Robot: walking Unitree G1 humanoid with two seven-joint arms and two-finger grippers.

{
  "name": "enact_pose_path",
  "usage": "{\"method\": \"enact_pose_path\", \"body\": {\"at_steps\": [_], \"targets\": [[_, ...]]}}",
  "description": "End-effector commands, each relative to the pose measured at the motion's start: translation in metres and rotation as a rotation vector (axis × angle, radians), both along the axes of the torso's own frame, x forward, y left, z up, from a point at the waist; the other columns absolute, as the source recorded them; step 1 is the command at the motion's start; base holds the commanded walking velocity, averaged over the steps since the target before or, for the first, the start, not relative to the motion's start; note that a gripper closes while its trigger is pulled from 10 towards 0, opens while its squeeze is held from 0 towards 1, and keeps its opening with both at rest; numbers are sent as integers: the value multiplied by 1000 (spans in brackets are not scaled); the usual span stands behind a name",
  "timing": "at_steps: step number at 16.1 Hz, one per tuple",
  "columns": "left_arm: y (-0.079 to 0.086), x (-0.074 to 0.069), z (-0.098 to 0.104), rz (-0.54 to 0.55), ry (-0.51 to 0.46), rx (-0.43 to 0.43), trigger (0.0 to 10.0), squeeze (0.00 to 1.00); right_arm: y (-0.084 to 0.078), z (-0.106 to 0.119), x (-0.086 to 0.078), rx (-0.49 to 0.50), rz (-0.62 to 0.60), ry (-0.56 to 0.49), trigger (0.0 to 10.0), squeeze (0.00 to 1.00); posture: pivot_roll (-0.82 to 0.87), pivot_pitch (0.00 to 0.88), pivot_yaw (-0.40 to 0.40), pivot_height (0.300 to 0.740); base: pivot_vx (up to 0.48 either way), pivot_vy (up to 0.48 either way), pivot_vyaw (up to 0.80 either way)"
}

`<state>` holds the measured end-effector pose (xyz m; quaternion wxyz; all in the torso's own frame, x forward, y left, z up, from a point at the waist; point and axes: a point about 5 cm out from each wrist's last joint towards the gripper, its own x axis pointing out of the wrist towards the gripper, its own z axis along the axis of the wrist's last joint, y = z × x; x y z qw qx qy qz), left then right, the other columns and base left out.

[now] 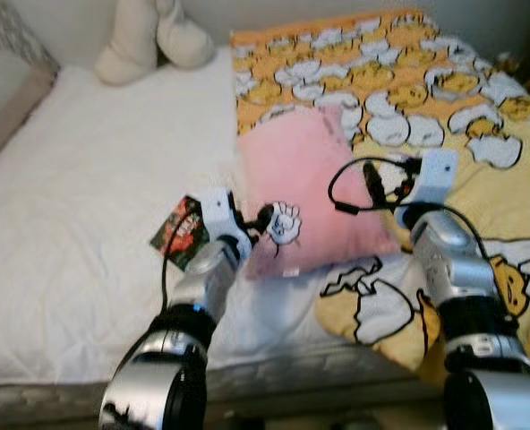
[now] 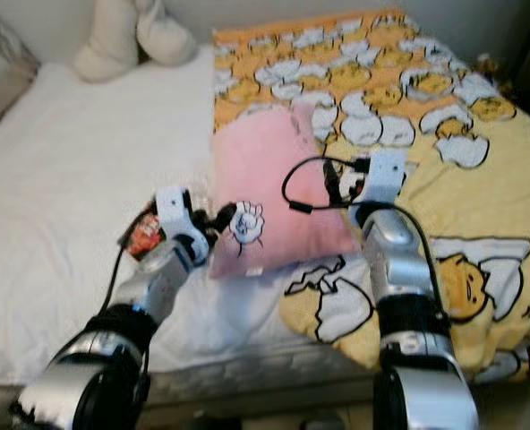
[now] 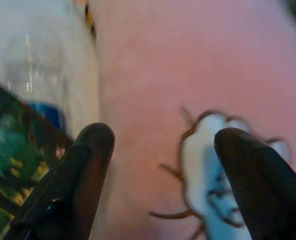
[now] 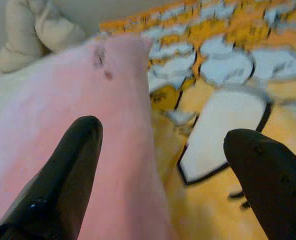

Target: Clean up the room

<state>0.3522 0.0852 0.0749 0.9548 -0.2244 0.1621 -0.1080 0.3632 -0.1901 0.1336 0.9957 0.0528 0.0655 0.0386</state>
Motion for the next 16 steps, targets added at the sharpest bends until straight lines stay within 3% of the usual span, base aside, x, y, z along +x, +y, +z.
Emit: {"method": "enact_pose_path", "body": {"at_steps": [1,3,4,6,7,8,9,14,16], "targets": [[5,4,1,40,12,-4,10000,0,10,-1,5,40,30,25,10000,0,-246,165,161,740,0,0,0],[5,4,-2,64,39,-16,10000,0,12,-14,4,75,26,81,10000,0,-259,196,159,740,0,0,0],[1,5,-2,94,63,-78,10000,0,22,-27,2,140,37,139,10000,0,-263,231,159,740,0,0,0],[-4,7,2,109,68,-184,10000,0,30,-31,1,193,50,161,10000,0,-261,244,163,740,0,0,0],[-19,8,7,63,70,-264,4353,0,36,-34,1,296,47,192,0,0,-258,248,169,740,0,0,0],[-24,7,7,52,79,-290,4353,0,37,-34,1,321,52,194,0,0,-258,248,171,740,0,0,0],[-33,4,5,22,96,-324,0,0,40,-33,0,349,67,193,0,0,-262,247,178,740,0,0,0],[-52,-9,-6,-72,143,-341,0,0,52,-34,-8,380,145,187,0,0,-270,248,186,740,0,0,0],[-54,-10,-7,-85,148,-343,0,0,50,-37,-10,381,137,195,0,0,-267,243,189,740,0,0,0]]}}
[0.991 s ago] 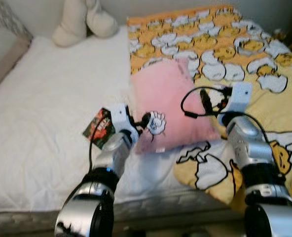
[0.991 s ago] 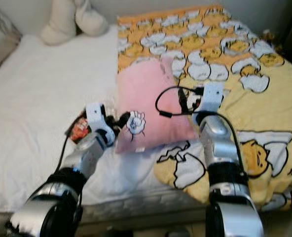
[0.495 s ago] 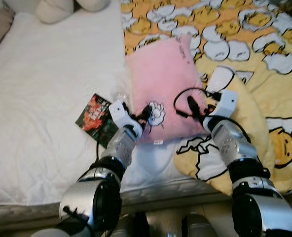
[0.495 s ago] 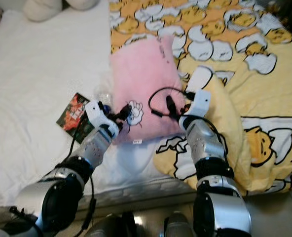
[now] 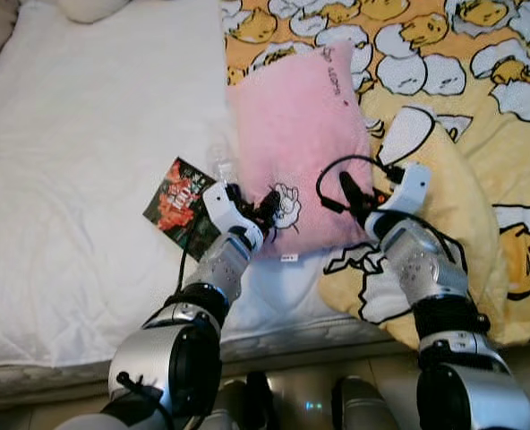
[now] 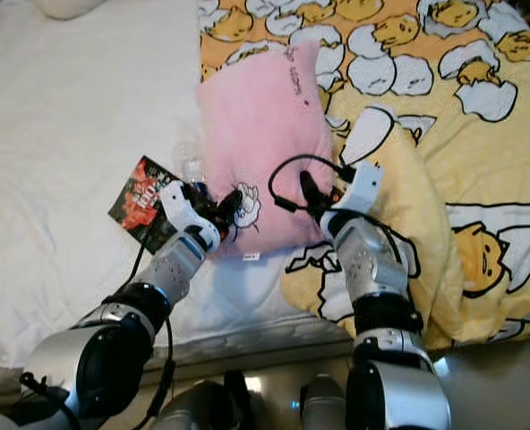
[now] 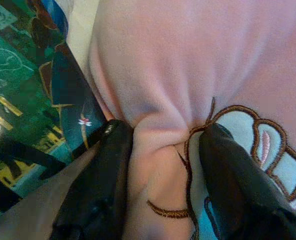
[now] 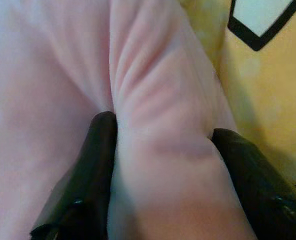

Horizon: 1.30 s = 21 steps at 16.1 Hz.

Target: Clean up the room

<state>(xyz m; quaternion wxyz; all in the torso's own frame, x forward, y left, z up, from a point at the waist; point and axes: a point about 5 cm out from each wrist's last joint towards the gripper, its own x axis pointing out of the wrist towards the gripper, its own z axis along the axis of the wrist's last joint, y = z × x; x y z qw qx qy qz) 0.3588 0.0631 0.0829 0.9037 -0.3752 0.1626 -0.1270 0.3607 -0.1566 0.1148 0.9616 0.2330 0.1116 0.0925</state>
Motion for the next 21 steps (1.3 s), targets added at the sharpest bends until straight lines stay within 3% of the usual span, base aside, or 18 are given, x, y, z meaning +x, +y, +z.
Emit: {"method": "enact_pose_path", "body": {"at_steps": [1,4,8,9,12,14,18,21], "targets": [[-33,-17,-15,-102,92,-34,0,0,15,-20,-8,8,58,83,0,0,-265,242,189,740,0,0,0],[-29,-11,-5,-68,65,-182,0,0,14,-20,-12,-2,68,75,0,0,-254,232,188,740,0,0,0],[-29,-5,5,-82,15,-219,0,0,17,-7,-9,17,83,34,0,0,-256,210,190,740,0,0,0],[-27,-4,8,-83,0,-216,0,0,18,-2,-8,14,86,18,0,0,-256,210,190,740,0,0,0],[-9,10,36,-102,-174,-187,0,0,20,33,-8,-36,108,-124,0,0,-238,150,191,740,0,0,0],[-1,12,49,-133,-269,-140,0,0,22,46,-12,-159,147,-218,0,0,-229,104,195,740,0,0,0],[18,9,75,-119,-394,-60,0,0,10,67,-14,-211,68,-305,0,0,-226,0,191,740,0,0,0],[27,9,88,-90,-442,-34,0,0,0,82,-4,-251,47,-355,0,0,-219,0,185,740,0,0,0]]}}
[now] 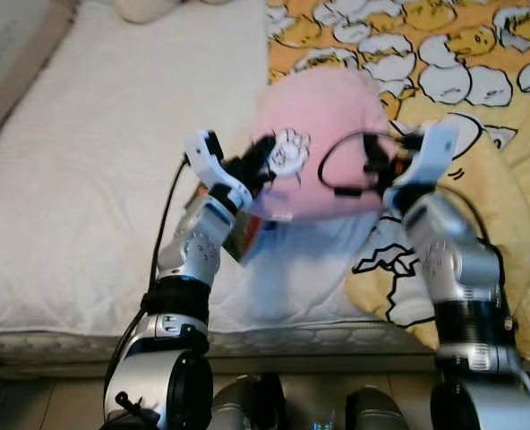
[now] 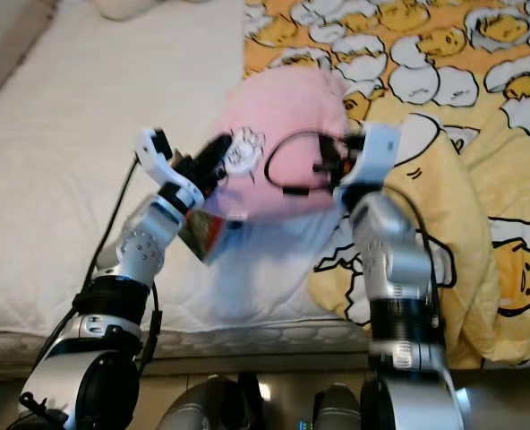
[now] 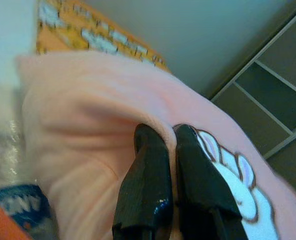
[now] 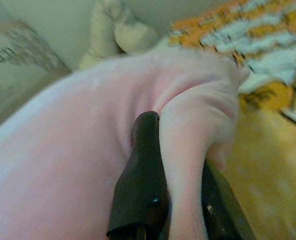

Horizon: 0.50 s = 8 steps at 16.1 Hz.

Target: Clean up the room

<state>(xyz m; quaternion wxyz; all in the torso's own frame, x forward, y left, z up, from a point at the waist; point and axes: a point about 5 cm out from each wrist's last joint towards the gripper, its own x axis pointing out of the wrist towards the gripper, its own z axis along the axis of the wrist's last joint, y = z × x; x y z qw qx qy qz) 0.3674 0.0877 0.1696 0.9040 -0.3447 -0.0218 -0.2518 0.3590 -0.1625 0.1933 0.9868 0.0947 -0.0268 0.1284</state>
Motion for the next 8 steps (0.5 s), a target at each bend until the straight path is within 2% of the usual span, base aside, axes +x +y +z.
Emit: {"method": "enact_pose_path", "body": {"at_steps": [1,2,3,5,6,8], "targets": [[13,-2,10,33,-55,79,0,0,1,29,8,6,9,-102,0,0,-215,0,179,740,0,0,0],[13,-2,10,33,-55,79,0,0,1,29,8,6,9,-102,0,0,-215,0,179,740,0,0,0],[23,-3,15,65,-77,160,0,0,0,43,11,-3,7,-139,0,0,-208,0,177,740,0,0,0],[48,-5,21,162,-107,264,0,0,-5,58,8,-98,-24,-216,0,0,-197,0,172,740,0,0,0],[57,-8,22,194,-114,295,0,0,-8,61,6,-136,-41,-245,0,0,-194,0,172,740,0,0,0],[72,-13,24,251,-138,358,0,0,-11,56,5,-125,-60,-241,0,0,-190,0,169,740,0,0,0]]}}
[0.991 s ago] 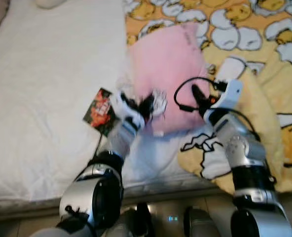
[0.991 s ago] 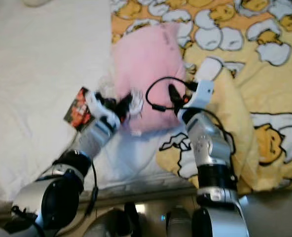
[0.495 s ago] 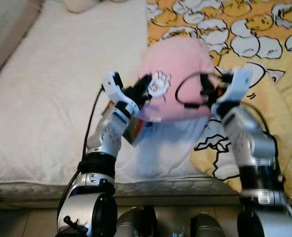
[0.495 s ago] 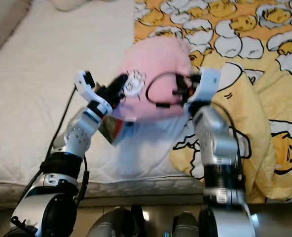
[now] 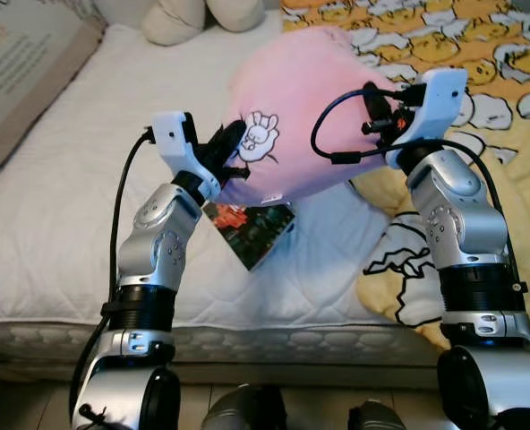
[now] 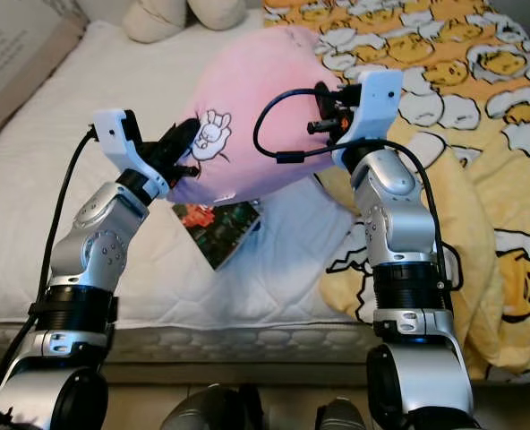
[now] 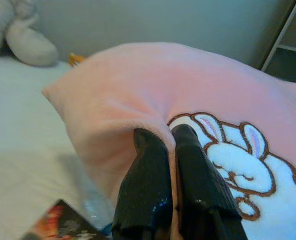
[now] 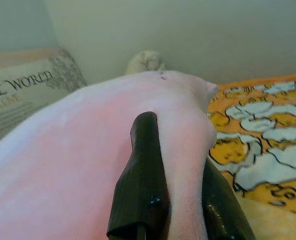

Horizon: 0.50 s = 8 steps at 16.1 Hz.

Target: Clean up the room

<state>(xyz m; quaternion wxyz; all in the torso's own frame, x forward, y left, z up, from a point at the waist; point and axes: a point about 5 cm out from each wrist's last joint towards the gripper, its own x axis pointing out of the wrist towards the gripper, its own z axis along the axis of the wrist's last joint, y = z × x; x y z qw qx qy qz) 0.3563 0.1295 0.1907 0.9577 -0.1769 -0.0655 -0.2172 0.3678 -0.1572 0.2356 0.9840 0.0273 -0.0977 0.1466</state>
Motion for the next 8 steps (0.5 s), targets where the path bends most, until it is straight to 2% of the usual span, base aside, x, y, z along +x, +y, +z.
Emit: {"method": "enact_pose_path", "body": {"at_steps": [1,2,3,5,8], "targets": [[36,-4,3,152,-27,53,0,0,-17,4,-5,7,-88,-66,0,0,-186,0,169,740,0,0,0],[38,-4,2,163,-27,61,0,0,-14,-3,-5,2,-86,-53,0,0,-185,0,170,740,0,0,0],[37,-4,-2,176,-12,81,0,0,-3,-21,-7,-31,-68,-28,0,0,-185,0,171,740,0,480,0],[36,-4,-11,201,5,113,0,0,1,-38,-8,-65,-46,9,0,0,-185,0,167,740,0,480,0],[37,-7,-28,238,71,100,0,0,-5,-54,-6,-122,-42,57,0,0,-182,0,167,740,0,480,0]]}}
